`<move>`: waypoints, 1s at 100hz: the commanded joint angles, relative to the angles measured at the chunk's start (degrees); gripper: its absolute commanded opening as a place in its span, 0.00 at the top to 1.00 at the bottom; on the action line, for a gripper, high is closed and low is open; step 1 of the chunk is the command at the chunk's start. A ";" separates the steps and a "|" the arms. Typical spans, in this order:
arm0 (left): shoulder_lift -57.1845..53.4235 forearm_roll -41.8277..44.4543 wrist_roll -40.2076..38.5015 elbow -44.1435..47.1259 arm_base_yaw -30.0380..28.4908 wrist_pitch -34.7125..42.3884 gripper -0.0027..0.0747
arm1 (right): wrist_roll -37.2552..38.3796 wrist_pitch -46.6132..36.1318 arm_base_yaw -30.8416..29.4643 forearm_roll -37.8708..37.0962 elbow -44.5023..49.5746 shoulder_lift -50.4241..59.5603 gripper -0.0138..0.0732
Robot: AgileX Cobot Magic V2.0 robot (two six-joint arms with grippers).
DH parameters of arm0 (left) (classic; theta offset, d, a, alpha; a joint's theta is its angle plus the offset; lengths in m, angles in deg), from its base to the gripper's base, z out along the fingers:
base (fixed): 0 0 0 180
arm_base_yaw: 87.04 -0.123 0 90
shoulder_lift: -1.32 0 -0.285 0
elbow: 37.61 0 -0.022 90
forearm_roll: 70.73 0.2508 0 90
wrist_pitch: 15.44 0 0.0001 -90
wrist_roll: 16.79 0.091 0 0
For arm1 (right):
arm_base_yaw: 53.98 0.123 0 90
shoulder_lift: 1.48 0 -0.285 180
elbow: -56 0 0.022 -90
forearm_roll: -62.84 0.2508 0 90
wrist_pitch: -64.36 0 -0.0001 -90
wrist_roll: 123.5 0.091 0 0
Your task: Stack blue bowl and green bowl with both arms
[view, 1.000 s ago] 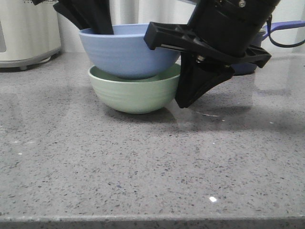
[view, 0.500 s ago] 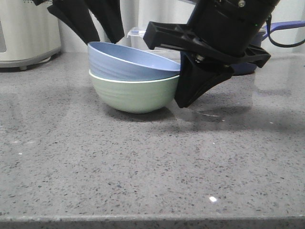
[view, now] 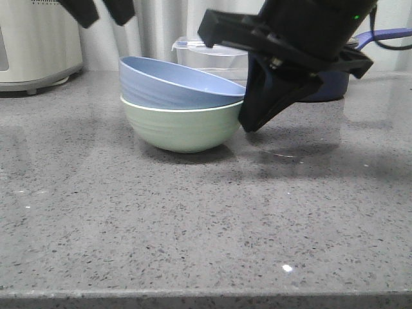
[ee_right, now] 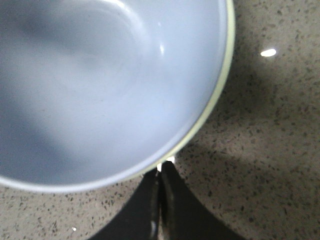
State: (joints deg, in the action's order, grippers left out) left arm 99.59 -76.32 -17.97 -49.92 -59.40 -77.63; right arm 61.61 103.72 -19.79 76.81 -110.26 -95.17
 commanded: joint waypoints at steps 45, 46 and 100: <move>-23.19 3.46 -3.62 20.12 -9.20 12.78 0.51 | -0.07 -1.42 -12.09 -2.18 8.43 16.05 0.93; -23.49 3.46 -3.62 20.43 -9.46 12.99 0.51 | -0.07 -1.42 -12.45 -2.28 8.57 16.49 0.93; -45.78 4.66 -3.62 43.70 -22.45 24.85 0.99 | -0.07 -5.28 -20.47 -8.53 18.06 34.14 0.93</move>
State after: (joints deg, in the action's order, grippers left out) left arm 57.30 -71.92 -21.08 -7.59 -81.08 -58.62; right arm 61.85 103.12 -39.59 69.33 -92.05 -64.80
